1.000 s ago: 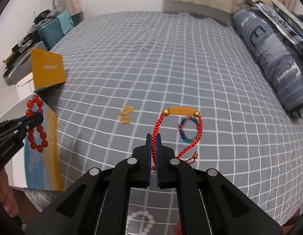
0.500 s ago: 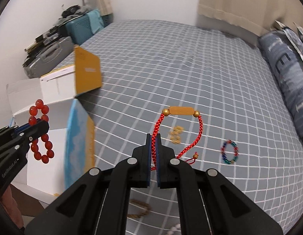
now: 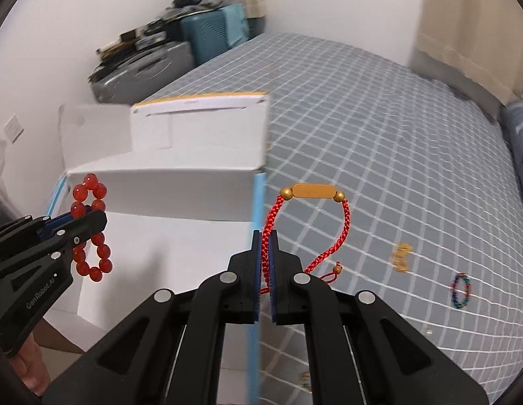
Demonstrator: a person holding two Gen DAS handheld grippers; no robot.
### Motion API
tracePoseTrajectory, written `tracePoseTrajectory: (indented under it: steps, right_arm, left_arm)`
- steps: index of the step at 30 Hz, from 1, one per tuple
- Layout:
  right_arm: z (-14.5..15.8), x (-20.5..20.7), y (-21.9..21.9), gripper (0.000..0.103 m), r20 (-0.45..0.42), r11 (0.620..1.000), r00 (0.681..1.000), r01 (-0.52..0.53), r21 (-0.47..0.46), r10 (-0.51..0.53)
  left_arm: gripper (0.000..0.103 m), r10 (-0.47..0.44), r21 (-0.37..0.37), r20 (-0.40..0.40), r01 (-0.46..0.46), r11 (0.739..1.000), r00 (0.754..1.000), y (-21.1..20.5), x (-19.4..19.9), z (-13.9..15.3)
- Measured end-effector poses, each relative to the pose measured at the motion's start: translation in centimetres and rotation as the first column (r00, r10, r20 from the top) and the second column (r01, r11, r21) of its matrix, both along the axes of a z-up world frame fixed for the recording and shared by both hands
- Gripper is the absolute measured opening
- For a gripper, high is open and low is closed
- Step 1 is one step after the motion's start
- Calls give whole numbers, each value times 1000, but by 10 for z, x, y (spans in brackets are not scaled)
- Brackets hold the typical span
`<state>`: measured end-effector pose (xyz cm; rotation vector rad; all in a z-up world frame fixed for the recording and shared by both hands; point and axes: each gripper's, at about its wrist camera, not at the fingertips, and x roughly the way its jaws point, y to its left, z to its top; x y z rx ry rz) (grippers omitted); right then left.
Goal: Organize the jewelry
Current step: 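Carry both held bracelets over to the open white box, then open both tools to drop the bracelets into the box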
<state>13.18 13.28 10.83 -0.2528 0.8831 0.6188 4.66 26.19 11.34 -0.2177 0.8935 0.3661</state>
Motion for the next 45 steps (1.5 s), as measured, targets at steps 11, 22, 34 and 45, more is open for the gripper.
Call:
tracePoseTrajectory:
  steps: [11, 22, 34, 45]
  right_arm:
    - [-34, -32, 65, 3, -54, 995, 994, -93, -39, 91]
    - [-74, -38, 90, 3, -143, 990, 986, -101, -101, 86]
    - [-77, -36, 89, 31, -152, 990, 985, -98, -104, 81]
    - [-52, -38, 86, 77, -68, 992, 994, -90, -85, 85]
  left_arm:
    - [13, 78, -40, -42, -80, 996, 996, 43, -30, -31]
    - [13, 104, -72, -130, -114, 991, 986, 65, -36, -70]
    - [21, 115, -67, -146, -125, 990, 983, 69, -36, -70]
    - [74, 162, -20, -99, -164, 986, 982, 71, -50, -50]
